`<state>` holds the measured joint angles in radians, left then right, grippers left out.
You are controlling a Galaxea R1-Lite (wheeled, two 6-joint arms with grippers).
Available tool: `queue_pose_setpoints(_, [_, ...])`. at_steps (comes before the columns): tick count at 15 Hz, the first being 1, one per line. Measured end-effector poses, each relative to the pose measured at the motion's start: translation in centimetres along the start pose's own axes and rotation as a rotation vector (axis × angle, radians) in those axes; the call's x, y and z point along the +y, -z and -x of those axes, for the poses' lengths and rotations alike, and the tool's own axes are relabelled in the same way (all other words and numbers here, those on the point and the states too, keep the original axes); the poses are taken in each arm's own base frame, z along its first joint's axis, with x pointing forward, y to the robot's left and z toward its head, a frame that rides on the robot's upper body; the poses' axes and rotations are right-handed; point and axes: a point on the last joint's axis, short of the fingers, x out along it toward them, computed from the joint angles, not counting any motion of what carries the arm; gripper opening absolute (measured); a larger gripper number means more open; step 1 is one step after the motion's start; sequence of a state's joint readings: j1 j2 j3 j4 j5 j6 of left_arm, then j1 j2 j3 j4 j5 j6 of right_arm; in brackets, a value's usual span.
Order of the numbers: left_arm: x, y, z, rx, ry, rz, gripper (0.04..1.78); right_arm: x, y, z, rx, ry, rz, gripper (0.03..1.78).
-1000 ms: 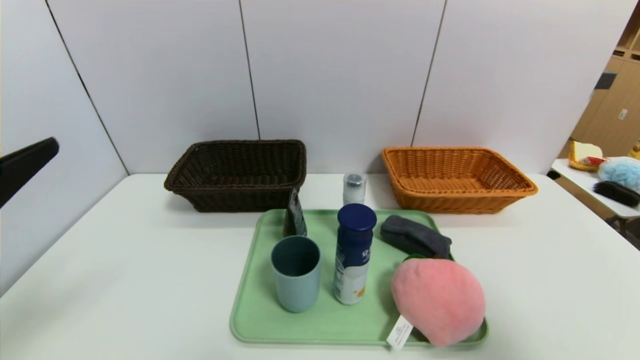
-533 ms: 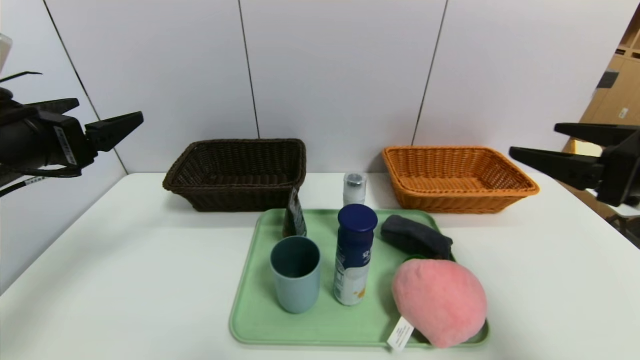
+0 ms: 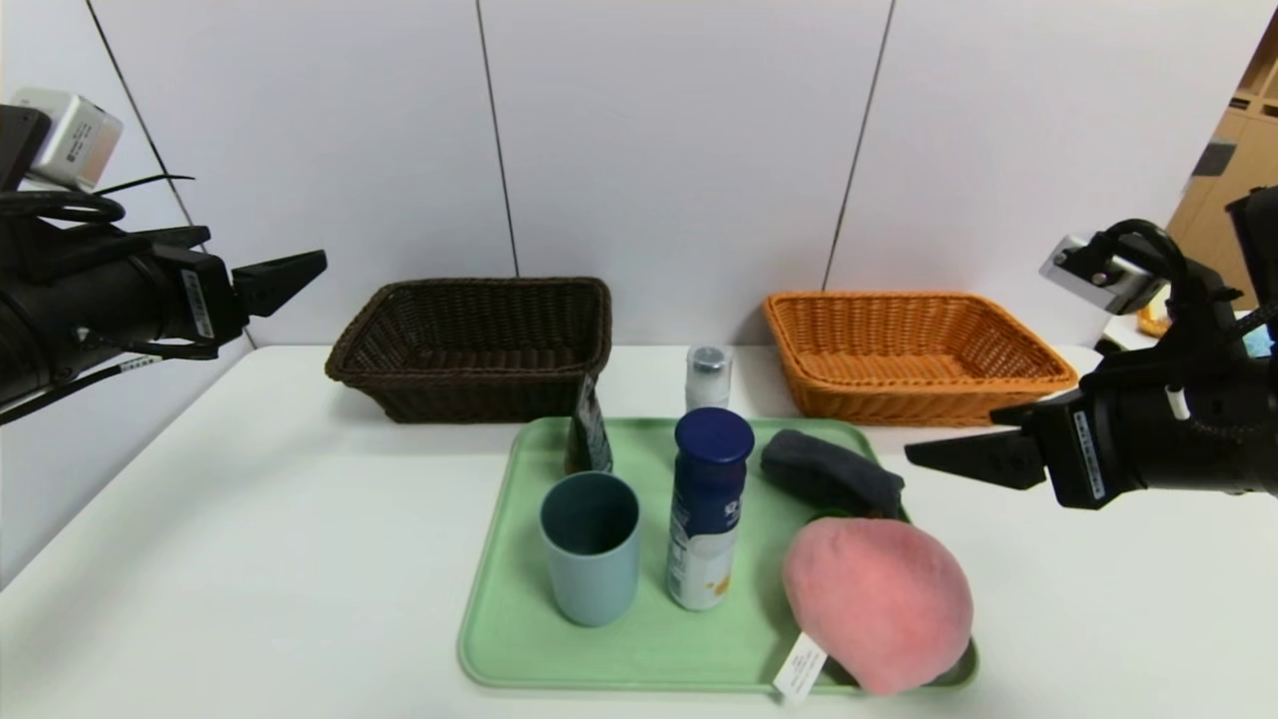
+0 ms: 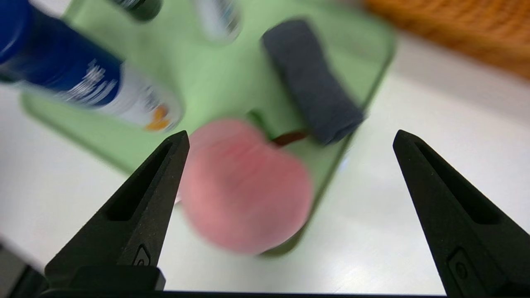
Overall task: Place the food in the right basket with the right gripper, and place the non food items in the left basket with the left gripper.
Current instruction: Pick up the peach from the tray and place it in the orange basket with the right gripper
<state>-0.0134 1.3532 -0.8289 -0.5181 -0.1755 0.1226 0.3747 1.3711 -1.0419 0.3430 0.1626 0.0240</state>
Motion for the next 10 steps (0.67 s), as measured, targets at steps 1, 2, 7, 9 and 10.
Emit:
queue_pose_setpoints(1, [0.0,0.2,-0.1,0.007,0.001,0.001,1.69,0.8,0.2,0.1,0.055,-0.021,-0.034,1.70])
queue_pose_setpoints(2, [0.0,0.3,-0.2,0.012,0.002,0.001,1.69,1.4,0.4,0.2,0.088,-0.040,-0.039,1.70])
queue_pose_setpoints(7, [-0.1,1.1,-0.4,0.040,0.003,0.007,1.69,2.1,1.3,-0.7,0.146,-0.068,-0.028,1.70])
queue_pose_setpoints(9, [-0.1,1.3,-0.4,0.046,0.003,0.008,1.69,2.0,2.1,-1.2,0.183,-0.064,-0.034,1.70])
queue_pose_setpoints(10, [-0.1,1.3,-0.5,0.041,0.003,0.007,1.69,2.0,2.5,-1.3,0.198,-0.062,-0.036,1.70])
